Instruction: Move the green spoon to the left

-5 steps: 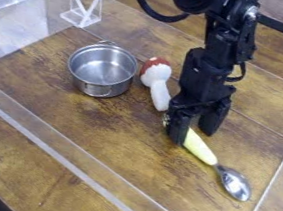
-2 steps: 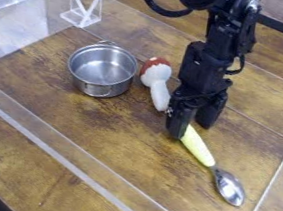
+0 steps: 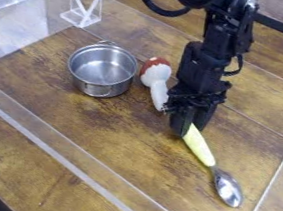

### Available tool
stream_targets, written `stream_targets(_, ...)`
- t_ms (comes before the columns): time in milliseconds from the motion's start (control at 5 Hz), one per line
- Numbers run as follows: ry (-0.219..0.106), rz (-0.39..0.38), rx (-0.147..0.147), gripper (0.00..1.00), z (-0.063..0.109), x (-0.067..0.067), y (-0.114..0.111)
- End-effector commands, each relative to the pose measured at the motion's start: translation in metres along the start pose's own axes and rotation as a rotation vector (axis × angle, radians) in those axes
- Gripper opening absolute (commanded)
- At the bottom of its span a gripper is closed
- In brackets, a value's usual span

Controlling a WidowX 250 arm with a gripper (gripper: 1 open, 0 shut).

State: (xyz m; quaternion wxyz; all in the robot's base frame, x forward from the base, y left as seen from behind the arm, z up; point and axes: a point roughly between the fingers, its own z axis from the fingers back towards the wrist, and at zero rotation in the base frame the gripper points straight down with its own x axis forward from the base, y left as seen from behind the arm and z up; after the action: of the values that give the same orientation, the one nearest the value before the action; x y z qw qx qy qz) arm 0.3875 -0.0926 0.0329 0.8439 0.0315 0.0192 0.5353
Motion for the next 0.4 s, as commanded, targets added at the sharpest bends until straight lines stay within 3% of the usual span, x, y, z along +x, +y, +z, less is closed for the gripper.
stream_targets(0, -0.015, -0.073, -0.120, 0.00, 0.052, -0.005, -0.004)
stream_targets(200, -0.012, -0.073, -0.140, 0.00, 0.080, -0.014, 0.000)
